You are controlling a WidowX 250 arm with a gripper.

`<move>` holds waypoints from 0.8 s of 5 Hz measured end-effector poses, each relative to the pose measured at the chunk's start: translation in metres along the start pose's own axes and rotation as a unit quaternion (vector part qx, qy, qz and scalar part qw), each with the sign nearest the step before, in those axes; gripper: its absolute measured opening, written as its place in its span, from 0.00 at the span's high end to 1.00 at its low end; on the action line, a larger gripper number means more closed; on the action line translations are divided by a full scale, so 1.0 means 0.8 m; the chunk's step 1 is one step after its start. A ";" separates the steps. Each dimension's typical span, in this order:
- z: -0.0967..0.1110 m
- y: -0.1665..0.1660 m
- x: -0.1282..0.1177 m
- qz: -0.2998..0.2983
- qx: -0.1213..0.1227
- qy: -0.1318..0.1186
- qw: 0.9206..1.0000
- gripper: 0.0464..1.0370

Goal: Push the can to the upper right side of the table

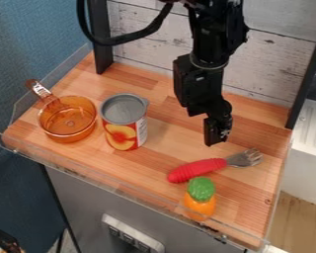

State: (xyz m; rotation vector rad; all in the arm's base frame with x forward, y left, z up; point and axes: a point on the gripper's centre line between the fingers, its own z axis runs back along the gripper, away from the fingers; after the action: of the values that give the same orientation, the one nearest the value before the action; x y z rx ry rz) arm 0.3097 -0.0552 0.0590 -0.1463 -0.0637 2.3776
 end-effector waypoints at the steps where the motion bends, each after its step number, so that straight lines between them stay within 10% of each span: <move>1: -0.011 0.002 0.003 0.003 0.007 -0.012 1.000 0.04; 4: 0.029 -0.047 0.029 0.056 -0.018 0.009 0.998 0.04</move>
State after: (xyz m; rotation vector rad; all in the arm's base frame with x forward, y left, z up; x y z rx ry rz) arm 0.3159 -0.0117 0.0832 -0.1927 -0.0910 2.4877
